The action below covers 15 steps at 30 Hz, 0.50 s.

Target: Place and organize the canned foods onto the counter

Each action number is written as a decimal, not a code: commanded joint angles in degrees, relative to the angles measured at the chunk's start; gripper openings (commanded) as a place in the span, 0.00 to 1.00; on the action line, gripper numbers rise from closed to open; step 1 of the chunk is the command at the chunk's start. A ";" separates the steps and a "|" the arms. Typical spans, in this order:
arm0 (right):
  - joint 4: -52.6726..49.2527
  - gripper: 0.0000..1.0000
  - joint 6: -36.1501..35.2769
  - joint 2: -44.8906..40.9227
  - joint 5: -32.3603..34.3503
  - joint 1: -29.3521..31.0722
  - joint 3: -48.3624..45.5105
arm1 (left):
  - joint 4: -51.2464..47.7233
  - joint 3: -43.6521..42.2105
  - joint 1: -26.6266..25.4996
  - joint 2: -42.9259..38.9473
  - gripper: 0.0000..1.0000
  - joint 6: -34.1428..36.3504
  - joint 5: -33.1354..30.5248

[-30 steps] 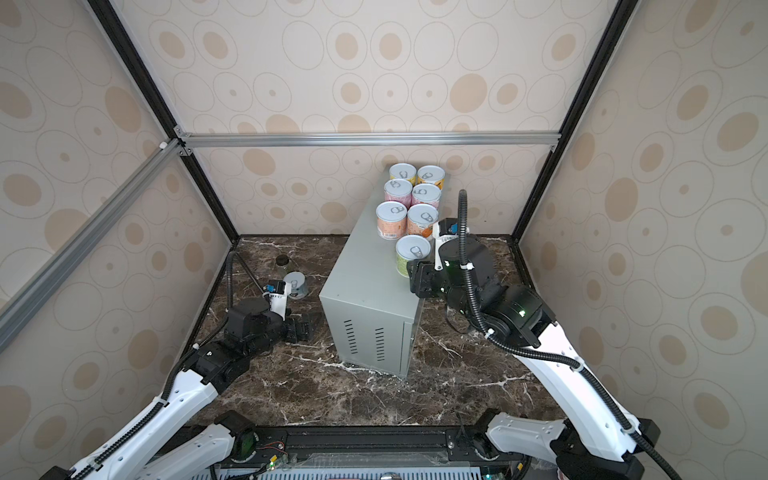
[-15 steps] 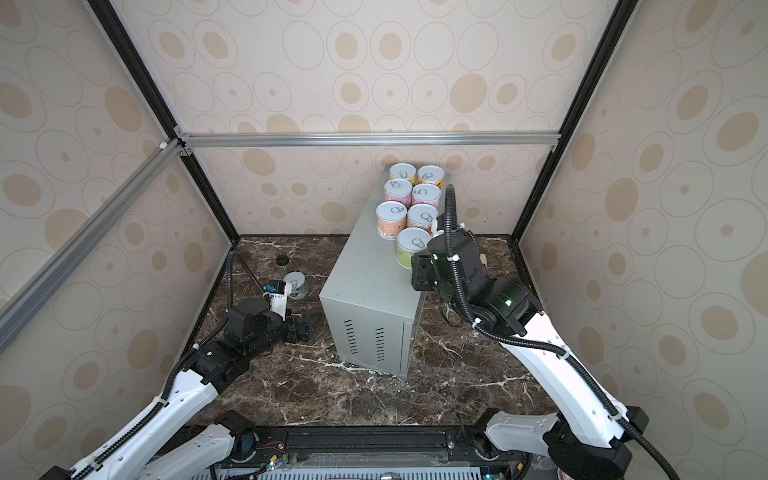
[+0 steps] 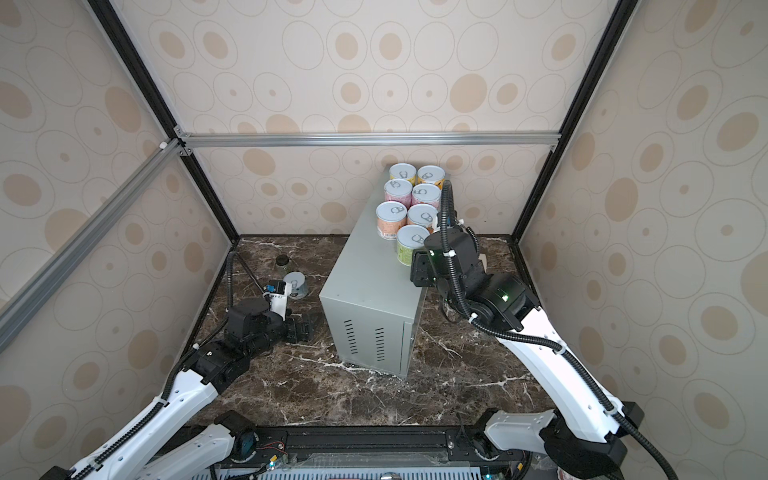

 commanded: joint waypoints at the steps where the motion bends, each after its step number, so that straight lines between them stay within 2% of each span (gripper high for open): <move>1: 0.64 0.77 -1.08 -0.97 -2.04 0.29 0.29 | 0.91 0.02 0.50 -0.37 0.99 1.52 0.06; 8: 2.61 0.94 -1.98 -0.29 -4.18 0.31 -1.30 | 0.83 -0.03 0.48 -0.13 0.99 1.60 -0.03; 12: 3.69 0.95 -1.60 0.96 -2.75 0.38 -1.24 | 0.79 -0.02 0.46 -0.22 0.99 1.60 -0.20; 15: 3.90 0.92 -1.33 2.14 -1.59 0.34 -0.54 | 0.71 -0.03 0.46 -0.24 0.99 1.60 -0.25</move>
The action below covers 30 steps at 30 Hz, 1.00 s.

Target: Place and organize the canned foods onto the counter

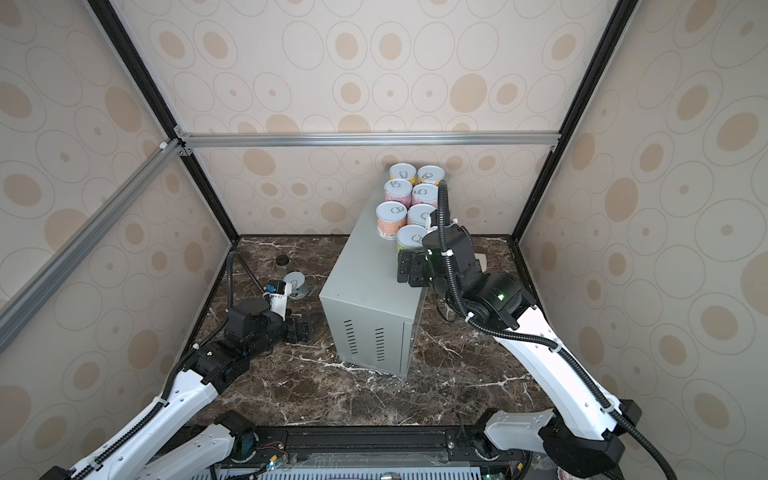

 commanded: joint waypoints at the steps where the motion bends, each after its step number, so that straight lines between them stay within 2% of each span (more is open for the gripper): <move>1: 0.95 0.90 0.28 1.51 2.05 0.39 0.61 | 0.73 -0.02 0.42 -0.24 0.99 1.60 -0.27; 11: -0.87 0.76 0.23 3.08 5.81 0.12 2.36 | 0.73 0.00 0.46 -0.24 0.99 1.60 -0.34; 18: -1.90 0.71 0.71 2.93 6.48 -1.07 2.27 | 0.65 -0.02 0.51 -0.32 0.99 1.60 -0.44; 24: -1.51 0.72 0.63 3.00 5.04 -1.46 1.96 | 0.64 0.01 0.46 -0.22 0.99 1.51 -0.60; 30: -0.54 0.83 0.01 2.67 1.00 -1.41 1.50 | 0.53 0.00 0.46 0.03 0.99 1.60 -1.06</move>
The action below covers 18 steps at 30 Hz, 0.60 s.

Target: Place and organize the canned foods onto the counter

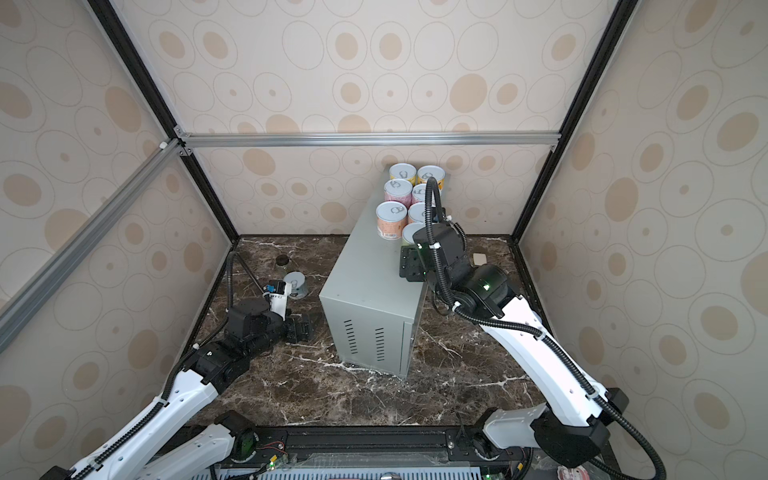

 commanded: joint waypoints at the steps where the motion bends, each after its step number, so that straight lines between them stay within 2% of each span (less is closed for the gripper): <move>1: -0.11 0.85 -0.25 -0.59 -2.06 -0.16 0.68 | 0.45 0.05 0.42 0.21 0.99 1.60 -0.95; 11: -2.72 0.95 -0.98 -4.00 -4.60 -0.16 2.23 | -1.37 2.02 0.46 1.73 0.99 2.83 -4.67; 18: -6.80 0.98 -0.45 -8.87 -4.41 -0.51 1.86 | -4.32 6.15 0.55 4.90 0.99 2.28 -5.25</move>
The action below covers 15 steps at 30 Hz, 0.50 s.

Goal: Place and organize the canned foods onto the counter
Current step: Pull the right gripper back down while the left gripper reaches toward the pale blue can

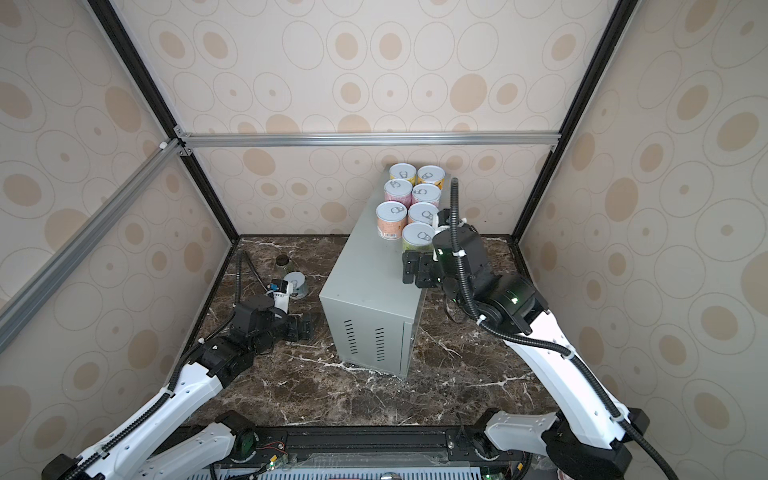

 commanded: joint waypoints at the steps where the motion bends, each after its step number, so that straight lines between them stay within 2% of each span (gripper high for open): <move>1: -3.90 0.97 0.52 -3.16 -0.02 -0.97 0.66 | -2.43 4.57 0.55 1.35 0.99 1.28 -1.46; 8: -6.17 0.92 1.57 -10.97 -7.65 -10.90 -5.48 | -3.92 9.69 1.21 5.54 0.99 1.67 -2.56; 15: -5.42 0.98 3.79 -17.06 -16.59 -23.14 -17.52 | -4.86 14.23 3.41 12.40 0.99 2.42 0.03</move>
